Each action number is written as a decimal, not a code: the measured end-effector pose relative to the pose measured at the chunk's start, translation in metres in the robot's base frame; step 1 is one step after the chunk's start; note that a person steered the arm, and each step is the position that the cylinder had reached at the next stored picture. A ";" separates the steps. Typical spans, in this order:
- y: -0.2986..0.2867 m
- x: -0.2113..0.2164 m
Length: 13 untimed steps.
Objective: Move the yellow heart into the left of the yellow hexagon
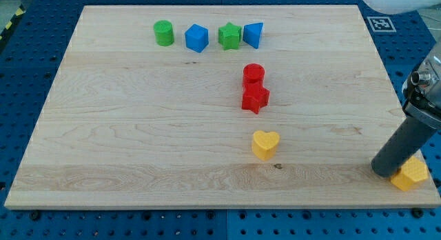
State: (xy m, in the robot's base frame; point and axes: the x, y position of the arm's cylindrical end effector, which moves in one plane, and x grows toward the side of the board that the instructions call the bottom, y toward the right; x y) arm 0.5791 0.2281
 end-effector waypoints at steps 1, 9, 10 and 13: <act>0.002 0.001; -0.158 -0.039; -0.134 -0.050; -0.083 -0.044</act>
State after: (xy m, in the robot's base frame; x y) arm 0.5355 0.1454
